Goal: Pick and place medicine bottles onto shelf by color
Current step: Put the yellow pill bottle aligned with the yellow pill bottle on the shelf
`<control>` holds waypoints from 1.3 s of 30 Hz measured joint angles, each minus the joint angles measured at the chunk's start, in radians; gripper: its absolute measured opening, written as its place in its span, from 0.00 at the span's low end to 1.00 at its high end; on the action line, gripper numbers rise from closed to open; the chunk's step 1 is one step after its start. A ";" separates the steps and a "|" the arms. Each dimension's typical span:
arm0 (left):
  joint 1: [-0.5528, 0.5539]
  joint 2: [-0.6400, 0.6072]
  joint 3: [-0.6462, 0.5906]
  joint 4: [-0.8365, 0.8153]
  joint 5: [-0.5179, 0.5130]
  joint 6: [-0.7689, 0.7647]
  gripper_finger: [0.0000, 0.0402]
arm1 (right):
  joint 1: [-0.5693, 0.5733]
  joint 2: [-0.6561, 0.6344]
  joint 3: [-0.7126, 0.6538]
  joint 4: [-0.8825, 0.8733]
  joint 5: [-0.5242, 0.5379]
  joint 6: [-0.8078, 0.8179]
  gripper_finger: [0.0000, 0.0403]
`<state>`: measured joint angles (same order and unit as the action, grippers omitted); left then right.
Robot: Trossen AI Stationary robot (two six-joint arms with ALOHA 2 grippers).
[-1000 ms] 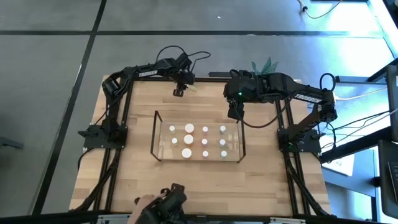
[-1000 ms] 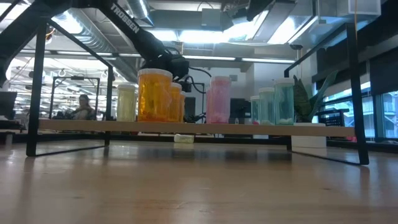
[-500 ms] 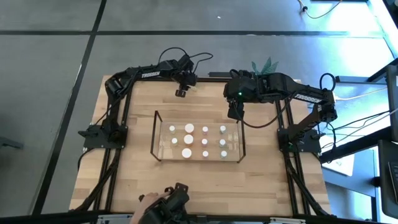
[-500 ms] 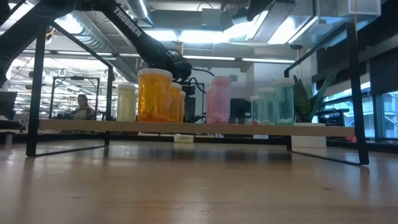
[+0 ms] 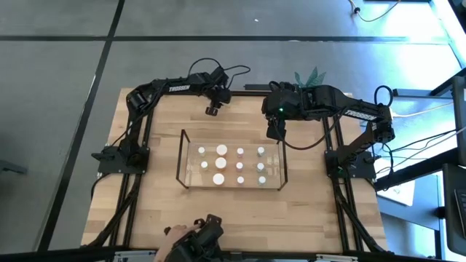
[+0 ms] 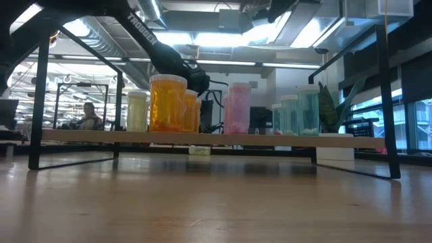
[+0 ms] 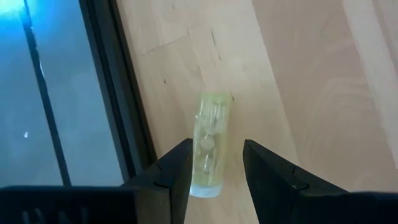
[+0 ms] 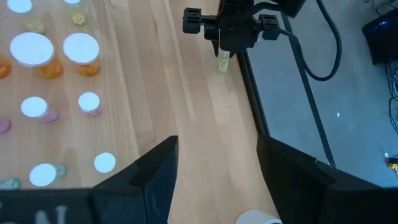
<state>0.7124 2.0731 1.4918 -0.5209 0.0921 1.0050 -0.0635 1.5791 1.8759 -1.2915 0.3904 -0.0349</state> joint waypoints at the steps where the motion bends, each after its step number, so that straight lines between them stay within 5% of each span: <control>1: 0.000 0.002 0.000 0.000 -0.006 0.001 0.33 | 0.000 0.000 0.000 0.000 0.000 0.000 0.55; 8: 0.001 0.015 0.001 -0.005 -0.090 0.019 0.33 | 0.000 0.000 0.000 0.000 0.000 -0.001 0.55; 39: 0.017 0.022 0.000 -0.007 -0.109 0.108 0.33 | 0.000 0.000 0.000 0.000 0.000 -0.001 0.55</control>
<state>0.7291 2.0953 1.4922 -0.5281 -0.0170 1.1126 -0.0635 1.5791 1.8757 -1.2915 0.3908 -0.0360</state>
